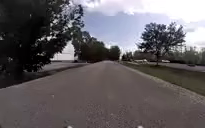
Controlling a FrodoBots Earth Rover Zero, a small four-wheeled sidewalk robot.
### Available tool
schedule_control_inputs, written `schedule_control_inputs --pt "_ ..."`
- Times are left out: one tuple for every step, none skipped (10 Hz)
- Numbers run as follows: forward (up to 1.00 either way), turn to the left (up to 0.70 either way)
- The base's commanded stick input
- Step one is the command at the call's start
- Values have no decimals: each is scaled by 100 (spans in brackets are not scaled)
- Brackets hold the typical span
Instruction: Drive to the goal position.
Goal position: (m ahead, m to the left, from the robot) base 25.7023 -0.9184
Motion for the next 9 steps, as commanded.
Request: schedule_control_inputs --pt "70 0" --pt "70 0" --pt "70 0" --pt "70 0" --pt "70 0" --pt "70 0" --pt "70 0" --pt "70 0" --pt "70 0"
